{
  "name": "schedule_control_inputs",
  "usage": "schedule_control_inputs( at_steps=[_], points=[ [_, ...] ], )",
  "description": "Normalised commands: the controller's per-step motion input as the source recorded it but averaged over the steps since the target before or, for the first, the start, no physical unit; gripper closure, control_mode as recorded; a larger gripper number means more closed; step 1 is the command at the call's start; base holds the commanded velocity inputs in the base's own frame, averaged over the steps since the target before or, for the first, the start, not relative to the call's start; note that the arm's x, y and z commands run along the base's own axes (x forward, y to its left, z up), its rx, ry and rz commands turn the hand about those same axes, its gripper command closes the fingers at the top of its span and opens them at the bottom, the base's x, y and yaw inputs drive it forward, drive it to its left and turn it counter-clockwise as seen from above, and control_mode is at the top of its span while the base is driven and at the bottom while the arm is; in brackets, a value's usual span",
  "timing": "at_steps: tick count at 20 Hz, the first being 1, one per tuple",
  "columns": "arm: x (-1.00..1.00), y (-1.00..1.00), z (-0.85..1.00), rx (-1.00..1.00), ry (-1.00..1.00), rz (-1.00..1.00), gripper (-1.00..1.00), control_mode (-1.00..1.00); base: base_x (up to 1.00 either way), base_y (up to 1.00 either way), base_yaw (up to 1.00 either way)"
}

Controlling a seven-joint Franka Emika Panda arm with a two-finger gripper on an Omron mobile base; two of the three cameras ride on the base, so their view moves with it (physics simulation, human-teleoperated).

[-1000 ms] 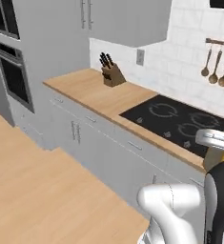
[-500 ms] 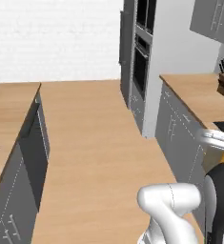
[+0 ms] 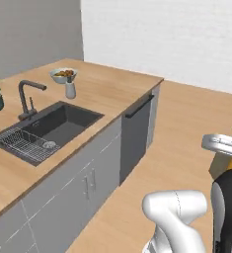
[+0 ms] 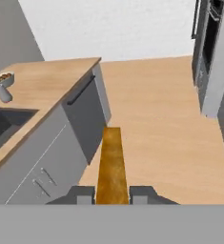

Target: Start the toaster. Once the lever pops up, take the bread to the plate on the dining counter.

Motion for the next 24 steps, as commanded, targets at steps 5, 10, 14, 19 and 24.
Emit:
schedule_control_inputs(
  at_steps=[5,10,14,19,24],
  points=[
    [0.0,0.0,0.0,0.0,0.0,0.0,1.0,1.0,0.0,0.21,0.95],
    [0.0,0.0,0.0,0.0,0.0,0.0,1.0,1.0,-0.02,0.97,0.64],
    [0.0,0.0,0.0,0.0,0.0,0.0,1.0,1.0,-0.16,1.0,0.45],
    [0.0,0.0,0.0,0.0,0.0,0.0,1.0,1.0,-0.16,1.0,0.42],
    [0.0,0.0,0.0,0.0,0.0,0.0,1.0,1.0,-0.02,1.0,0.34]
  ],
)
